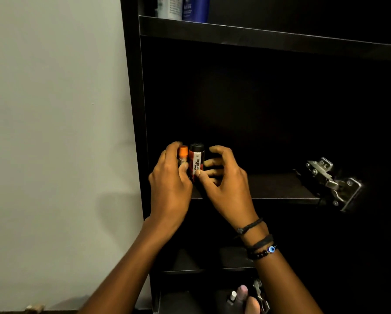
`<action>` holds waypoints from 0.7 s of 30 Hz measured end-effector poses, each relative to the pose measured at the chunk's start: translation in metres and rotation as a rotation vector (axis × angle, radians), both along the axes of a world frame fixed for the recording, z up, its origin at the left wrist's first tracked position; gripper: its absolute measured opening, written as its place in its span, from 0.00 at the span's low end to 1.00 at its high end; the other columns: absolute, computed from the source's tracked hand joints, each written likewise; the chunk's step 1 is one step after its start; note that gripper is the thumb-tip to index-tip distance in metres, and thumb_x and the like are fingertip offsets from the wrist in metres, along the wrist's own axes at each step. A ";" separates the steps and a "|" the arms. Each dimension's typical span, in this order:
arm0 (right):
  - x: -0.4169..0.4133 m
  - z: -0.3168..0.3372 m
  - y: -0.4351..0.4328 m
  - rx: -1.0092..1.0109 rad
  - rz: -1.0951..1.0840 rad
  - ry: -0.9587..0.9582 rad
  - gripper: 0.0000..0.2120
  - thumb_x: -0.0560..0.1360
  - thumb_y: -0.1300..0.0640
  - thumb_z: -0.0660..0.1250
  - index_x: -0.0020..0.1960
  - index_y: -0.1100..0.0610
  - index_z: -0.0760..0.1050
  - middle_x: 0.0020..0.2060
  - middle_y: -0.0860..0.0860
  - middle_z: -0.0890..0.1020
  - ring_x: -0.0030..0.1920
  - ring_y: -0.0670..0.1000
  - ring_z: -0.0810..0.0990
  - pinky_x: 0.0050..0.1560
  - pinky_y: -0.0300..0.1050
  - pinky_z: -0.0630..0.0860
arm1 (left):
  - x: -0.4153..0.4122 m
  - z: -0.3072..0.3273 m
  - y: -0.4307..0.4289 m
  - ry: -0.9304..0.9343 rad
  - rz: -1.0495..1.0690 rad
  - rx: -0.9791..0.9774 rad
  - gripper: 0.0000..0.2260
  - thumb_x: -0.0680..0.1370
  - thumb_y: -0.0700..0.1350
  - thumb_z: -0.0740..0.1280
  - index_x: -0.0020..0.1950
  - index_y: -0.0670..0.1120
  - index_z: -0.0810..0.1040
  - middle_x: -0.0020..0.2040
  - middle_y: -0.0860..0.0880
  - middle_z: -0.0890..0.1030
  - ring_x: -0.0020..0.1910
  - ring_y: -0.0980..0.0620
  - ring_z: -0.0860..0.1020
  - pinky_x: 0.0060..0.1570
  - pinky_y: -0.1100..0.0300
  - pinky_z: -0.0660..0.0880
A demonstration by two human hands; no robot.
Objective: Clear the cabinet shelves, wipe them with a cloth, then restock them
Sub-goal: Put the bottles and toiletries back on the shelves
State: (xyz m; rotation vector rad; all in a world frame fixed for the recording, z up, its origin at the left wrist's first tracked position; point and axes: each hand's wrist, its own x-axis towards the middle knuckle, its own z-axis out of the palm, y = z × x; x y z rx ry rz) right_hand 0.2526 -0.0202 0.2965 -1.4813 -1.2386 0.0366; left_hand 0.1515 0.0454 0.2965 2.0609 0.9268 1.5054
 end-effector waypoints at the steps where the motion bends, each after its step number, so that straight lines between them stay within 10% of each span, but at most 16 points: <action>1: 0.000 -0.001 0.001 -0.002 0.000 0.000 0.21 0.73 0.61 0.71 0.63 0.52 0.68 0.48 0.47 0.80 0.45 0.40 0.82 0.40 0.31 0.78 | 0.001 -0.003 0.001 0.002 -0.001 -0.009 0.21 0.76 0.36 0.66 0.66 0.49 0.68 0.58 0.50 0.78 0.56 0.52 0.78 0.55 0.51 0.77; 21: 0.004 -0.014 0.026 -0.021 -0.197 -0.083 0.08 0.73 0.56 0.71 0.50 0.52 0.74 0.44 0.46 0.82 0.44 0.43 0.81 0.43 0.44 0.82 | 0.007 -0.013 0.004 -0.047 0.010 -0.023 0.21 0.74 0.33 0.66 0.64 0.46 0.67 0.60 0.49 0.72 0.54 0.55 0.77 0.48 0.50 0.80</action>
